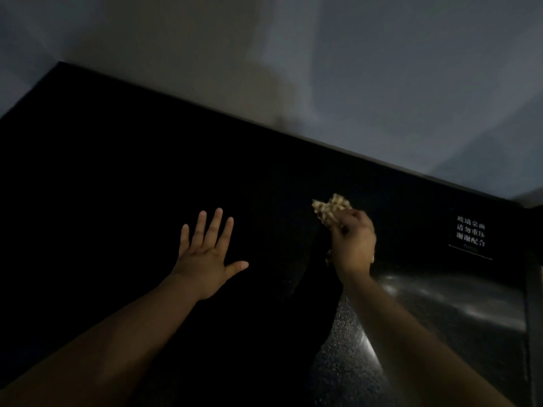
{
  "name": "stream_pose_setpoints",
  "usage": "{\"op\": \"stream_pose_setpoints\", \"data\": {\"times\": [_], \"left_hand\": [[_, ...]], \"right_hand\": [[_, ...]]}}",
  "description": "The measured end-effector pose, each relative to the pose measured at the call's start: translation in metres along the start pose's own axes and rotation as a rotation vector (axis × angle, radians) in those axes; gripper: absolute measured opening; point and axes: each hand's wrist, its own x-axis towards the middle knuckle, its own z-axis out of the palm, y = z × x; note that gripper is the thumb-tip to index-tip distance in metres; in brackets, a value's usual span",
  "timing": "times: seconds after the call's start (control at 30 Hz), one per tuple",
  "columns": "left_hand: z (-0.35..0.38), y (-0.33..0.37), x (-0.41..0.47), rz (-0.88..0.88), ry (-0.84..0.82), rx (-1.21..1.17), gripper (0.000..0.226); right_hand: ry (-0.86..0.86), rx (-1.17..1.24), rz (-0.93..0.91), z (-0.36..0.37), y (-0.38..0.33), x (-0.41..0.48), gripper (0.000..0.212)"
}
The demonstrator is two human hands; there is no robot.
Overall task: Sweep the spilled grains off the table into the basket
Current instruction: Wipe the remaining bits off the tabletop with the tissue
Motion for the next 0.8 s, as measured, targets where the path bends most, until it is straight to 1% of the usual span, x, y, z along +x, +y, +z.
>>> {"op": "stream_pose_setpoints", "data": {"times": [0.13,0.2,0.27,0.3,0.37,0.43,0.47,0.6,0.67,0.8], "left_hand": [[0.002,-0.001,0.001,-0.004,0.018,-0.012,0.092],[0.003,0.0,0.002,-0.004,0.044,-0.041,0.093],[0.003,0.0,-0.003,0.006,0.111,-0.09,0.091],[0.004,-0.001,-0.007,0.012,0.155,-0.113,0.09],[0.01,-0.003,-0.02,0.027,0.217,-0.142,0.088],[0.02,-0.007,-0.039,0.038,0.245,-0.165,0.085],[0.026,-0.01,-0.048,0.041,0.255,-0.18,0.084],[0.047,-0.026,-0.071,0.053,0.263,-0.178,0.079],[0.055,-0.032,-0.072,0.046,0.285,-0.161,0.077],[0.07,-0.033,-0.07,0.029,0.334,-0.115,0.074]], "right_hand": [[-0.075,0.032,-0.134,0.006,-0.005,-0.066,0.02],[-0.134,0.068,-0.113,0.004,-0.008,-0.088,0.018],[-0.21,0.12,-0.06,0.001,-0.007,-0.095,0.018],[-0.209,0.139,-0.047,-0.003,-0.007,-0.092,0.018],[-0.109,0.131,-0.04,-0.012,-0.006,-0.076,0.017],[0.0,0.046,-0.033,-0.017,-0.005,-0.054,0.016],[0.022,0.006,-0.019,-0.017,-0.006,-0.045,0.017],[0.017,-0.007,0.055,0.0,-0.009,-0.043,0.022],[0.018,0.003,0.02,0.01,-0.011,-0.063,0.023],[-0.039,0.008,-0.105,0.016,-0.014,-0.113,0.021]]}}
